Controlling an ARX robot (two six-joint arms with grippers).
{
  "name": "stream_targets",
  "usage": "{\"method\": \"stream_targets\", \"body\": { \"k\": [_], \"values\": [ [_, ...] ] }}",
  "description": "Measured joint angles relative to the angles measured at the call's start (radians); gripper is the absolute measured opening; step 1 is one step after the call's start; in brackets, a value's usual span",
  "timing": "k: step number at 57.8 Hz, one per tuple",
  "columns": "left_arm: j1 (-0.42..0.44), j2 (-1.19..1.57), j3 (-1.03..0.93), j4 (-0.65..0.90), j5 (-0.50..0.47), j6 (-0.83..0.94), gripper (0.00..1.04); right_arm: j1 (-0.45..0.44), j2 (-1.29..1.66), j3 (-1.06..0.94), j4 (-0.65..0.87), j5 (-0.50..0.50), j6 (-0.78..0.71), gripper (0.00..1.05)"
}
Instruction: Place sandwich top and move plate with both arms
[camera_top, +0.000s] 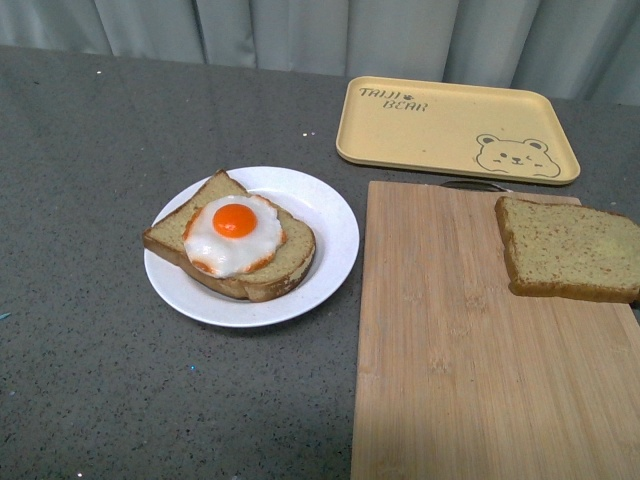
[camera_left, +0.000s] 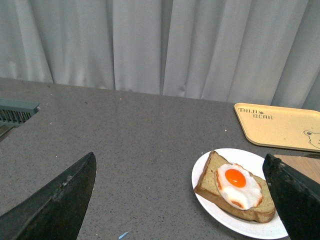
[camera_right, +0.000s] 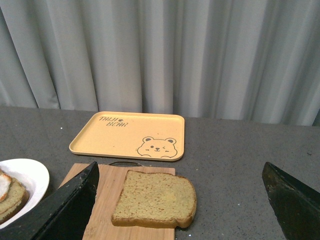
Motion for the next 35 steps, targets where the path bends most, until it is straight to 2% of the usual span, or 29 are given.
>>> {"method": "stream_targets", "body": {
  "k": [35],
  "values": [
    [0.000, 0.000, 0.000, 0.000, 0.000, 0.000, 0.98, 0.000, 0.000, 0.000, 0.000, 0.000, 0.000, 0.95]
  ]
}}
